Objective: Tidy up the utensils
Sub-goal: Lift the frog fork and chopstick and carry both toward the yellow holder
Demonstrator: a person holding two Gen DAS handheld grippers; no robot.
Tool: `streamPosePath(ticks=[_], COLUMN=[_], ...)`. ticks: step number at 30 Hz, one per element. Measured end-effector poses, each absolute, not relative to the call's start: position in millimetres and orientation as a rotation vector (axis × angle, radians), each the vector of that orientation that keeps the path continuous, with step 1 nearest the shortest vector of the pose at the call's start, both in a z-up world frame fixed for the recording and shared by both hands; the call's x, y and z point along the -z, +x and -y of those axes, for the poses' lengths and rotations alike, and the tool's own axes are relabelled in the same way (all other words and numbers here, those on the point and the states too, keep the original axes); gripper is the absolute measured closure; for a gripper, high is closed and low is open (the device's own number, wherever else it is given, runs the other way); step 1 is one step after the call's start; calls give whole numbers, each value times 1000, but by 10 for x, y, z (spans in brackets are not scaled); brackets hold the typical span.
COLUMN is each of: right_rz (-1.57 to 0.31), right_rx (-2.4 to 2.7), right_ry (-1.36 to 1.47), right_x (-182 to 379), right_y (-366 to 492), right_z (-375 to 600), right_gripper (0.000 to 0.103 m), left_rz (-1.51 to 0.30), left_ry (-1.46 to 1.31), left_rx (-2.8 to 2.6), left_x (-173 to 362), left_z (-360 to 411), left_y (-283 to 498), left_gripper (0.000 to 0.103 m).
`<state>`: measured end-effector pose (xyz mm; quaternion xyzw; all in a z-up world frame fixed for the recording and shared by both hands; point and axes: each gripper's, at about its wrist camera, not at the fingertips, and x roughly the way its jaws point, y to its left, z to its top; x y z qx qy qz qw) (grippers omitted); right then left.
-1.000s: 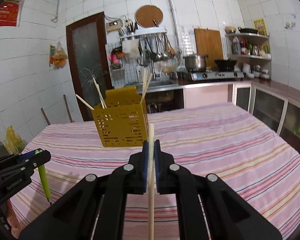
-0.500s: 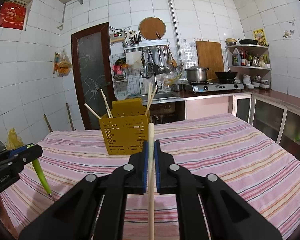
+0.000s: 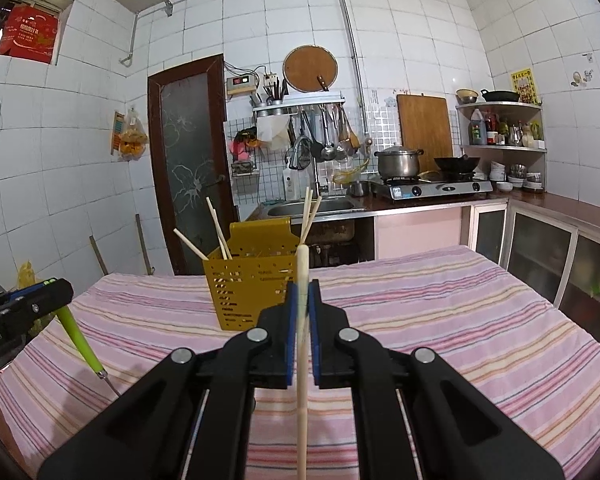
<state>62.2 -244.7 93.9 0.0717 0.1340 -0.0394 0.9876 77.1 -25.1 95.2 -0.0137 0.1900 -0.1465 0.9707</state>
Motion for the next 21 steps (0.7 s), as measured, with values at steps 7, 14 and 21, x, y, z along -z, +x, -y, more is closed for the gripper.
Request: streamPosePath(ticks=[7, 14, 21], right_rz=[-261, -272, -265], right_rx=[78, 77, 74], right_ry=[136, 135, 127], right_x=[-992, -956, -990], right_y=[797, 1003, 1152], right_z=[2457, 2478, 2460], right_gripper=[97, 97, 97], left_rz=[-370, -365, -365], left_ry=[-34, -14, -10], left_rx=[290, 280, 280], left_x=[-1055, -1079, -1100], left_z=[237, 292, 319], left_y=[958, 1141, 1330], left_gripper=[81, 81, 81])
